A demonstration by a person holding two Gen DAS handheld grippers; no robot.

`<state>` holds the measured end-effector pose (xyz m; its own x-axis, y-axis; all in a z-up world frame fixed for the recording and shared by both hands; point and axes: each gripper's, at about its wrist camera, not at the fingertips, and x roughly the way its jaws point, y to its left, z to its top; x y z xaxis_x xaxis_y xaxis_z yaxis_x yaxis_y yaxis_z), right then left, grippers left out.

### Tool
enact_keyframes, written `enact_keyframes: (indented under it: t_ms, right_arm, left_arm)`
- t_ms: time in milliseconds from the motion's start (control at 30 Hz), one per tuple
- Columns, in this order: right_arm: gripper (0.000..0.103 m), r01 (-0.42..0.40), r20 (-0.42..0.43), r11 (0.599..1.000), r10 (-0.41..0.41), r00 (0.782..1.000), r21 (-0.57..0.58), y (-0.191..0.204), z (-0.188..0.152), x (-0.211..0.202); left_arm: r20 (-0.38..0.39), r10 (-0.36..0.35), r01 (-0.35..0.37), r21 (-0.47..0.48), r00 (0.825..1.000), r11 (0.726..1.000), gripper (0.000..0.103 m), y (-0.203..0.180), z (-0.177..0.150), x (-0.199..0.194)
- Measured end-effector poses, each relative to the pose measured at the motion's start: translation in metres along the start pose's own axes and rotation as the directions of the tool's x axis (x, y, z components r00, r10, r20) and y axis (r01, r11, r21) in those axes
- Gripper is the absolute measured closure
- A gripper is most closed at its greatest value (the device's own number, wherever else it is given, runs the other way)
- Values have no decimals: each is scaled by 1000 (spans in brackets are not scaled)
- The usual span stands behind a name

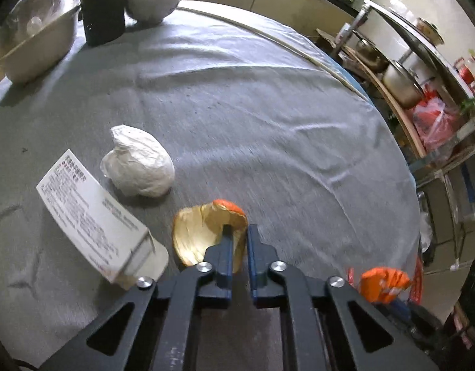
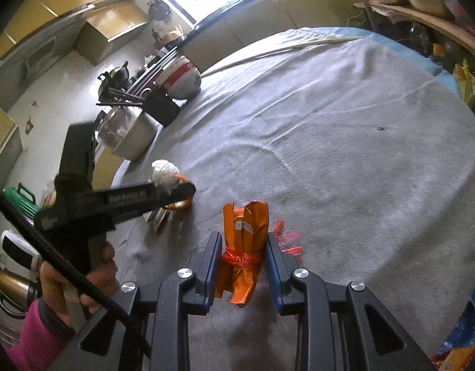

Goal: Collect trash
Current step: 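Grasp the orange wrapper with the right tool while the left tool grasps the orange peel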

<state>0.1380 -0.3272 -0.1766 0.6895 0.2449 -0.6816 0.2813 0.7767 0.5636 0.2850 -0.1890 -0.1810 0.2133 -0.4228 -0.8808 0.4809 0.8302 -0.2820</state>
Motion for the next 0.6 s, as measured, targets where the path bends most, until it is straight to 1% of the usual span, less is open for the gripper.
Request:
enact_keyframes:
  t_ms: [233,400,467,500,600]
  right_arm:
    - [73,-7,34,1000,6,999,6,-3,-10,-20]
    - [73,-11,48,1000,11,999,-1,-5,-20,-34]
    - [73,-12,53,1000,12,999,-3,-5,-23,-38]
    - [73,-11,55,1000,11,998,-5,-5,-25,-40]
    - [73,-11,56,1000,11,998,-6,-5,-31,-46]
  left_arm:
    - [30,-24,23,22,999,999,101,-13,-34,-20]
    - [54,-52,51,23,997,998,101,-17,-62,-45]
    - [69,-48,46,29,996,998,101,-19,-72,-53]
    - [83,-34,31,38,996,999,101,-20,-76,-58]
    - [103,-14,9,50,995,999,101,-18,-80,-63]
